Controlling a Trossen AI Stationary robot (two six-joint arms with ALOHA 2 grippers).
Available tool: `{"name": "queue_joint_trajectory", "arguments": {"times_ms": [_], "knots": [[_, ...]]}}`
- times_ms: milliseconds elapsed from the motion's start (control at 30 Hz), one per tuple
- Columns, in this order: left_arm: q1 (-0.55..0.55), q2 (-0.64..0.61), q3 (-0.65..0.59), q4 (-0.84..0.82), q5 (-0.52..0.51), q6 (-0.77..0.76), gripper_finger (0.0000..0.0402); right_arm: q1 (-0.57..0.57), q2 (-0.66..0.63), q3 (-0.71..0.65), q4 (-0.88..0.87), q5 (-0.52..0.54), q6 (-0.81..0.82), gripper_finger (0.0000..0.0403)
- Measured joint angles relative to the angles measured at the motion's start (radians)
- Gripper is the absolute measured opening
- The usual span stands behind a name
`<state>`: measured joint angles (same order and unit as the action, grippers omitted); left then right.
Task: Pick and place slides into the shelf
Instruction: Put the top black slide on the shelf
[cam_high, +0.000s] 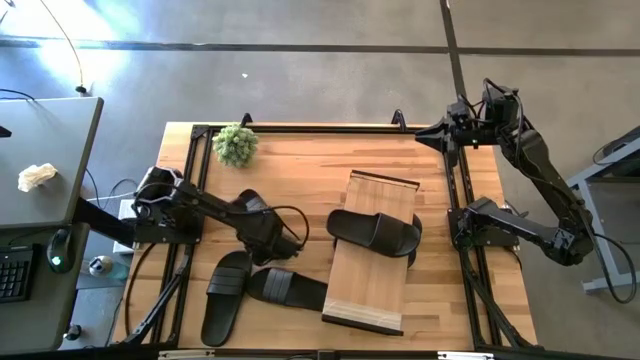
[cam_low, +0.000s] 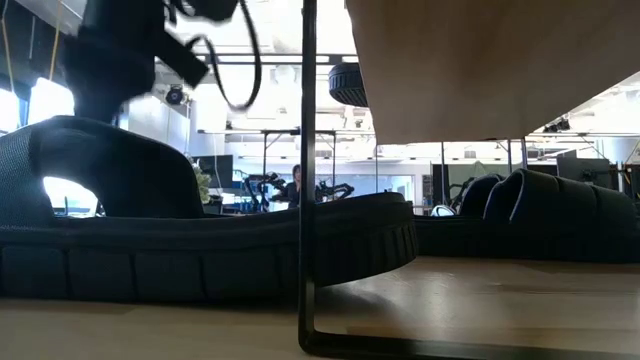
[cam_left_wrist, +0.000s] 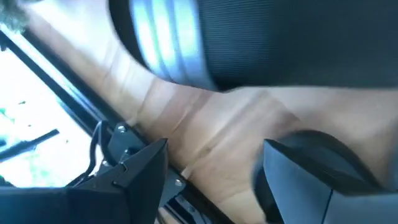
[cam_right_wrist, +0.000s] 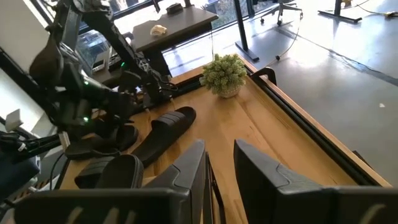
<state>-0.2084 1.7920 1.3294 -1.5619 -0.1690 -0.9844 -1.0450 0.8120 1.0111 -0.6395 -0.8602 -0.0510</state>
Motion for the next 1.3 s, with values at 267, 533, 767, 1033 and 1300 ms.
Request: {"name": "queue_joint_trajectory", "arguments": {"times_ms": [267, 533, 767, 1033, 1300], "knots": [[0.028, 0.000, -0.059, 0.161, -0.172, 0.001, 0.0243, 0.000, 0.000, 0.000, 0.000, 0.039, 0.025, 0.0073], [0.035, 0.014, -0.118, 0.244, -0.236, 0.020, 0.0243, 0.000, 0.000, 0.000, 0.000, 0.040, 0.025, 0.0073], [0.064, 0.012, -0.217, 0.256, -0.243, -0.070, 0.0243, 0.001, 0.000, 0.000, 0.000, 0.041, 0.036, 0.0073], [0.096, 0.013, -0.303, 0.335, -0.252, -0.069, 0.0243, 0.001, 0.000, 0.000, 0.000, 0.042, 0.052, 0.0073], [0.164, 0.013, -0.312, 0.359, -0.308, -0.078, 0.0235, 0.001, 0.000, 0.000, 0.000, 0.044, 0.052, 0.0073]]}}
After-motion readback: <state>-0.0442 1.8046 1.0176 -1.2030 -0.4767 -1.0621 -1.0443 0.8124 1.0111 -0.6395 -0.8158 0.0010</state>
